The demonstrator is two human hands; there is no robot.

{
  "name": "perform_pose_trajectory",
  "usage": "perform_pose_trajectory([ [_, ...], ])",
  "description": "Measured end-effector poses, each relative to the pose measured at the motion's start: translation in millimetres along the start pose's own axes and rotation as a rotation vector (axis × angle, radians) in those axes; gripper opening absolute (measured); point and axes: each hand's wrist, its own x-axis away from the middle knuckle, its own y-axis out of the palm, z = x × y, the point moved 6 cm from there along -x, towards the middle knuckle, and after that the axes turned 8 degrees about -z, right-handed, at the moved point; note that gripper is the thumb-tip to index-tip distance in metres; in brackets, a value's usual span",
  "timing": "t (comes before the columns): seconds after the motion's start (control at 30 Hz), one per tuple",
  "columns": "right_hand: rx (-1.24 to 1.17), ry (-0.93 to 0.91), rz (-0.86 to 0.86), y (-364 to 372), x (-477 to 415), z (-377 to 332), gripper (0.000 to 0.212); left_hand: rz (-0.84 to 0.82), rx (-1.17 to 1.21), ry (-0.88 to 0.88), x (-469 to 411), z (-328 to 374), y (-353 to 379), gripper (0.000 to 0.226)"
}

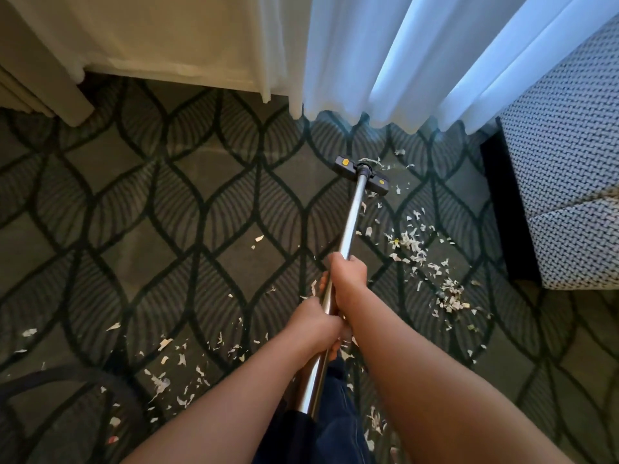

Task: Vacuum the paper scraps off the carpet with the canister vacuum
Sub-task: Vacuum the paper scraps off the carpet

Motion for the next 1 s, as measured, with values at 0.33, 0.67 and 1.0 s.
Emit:
perform_pose_trajectory([
  [0.33, -0.087, 0.017, 0.067, -63, -100, -97, 0.010, 0.001, -0.079, 0.046, -97, 116, 33, 0.020],
  [0.67, -0.137, 0.057, 0.110, -117, -200, -169, 0.004, -0.060, -0.124, 0.029, -196, 210, 68, 0.021],
  [1.0, -0.127, 0.105, 0.110, -129, -257, -182, 0.005, -0.084, -0.150, -0.021, -250, 239, 74, 0.027],
])
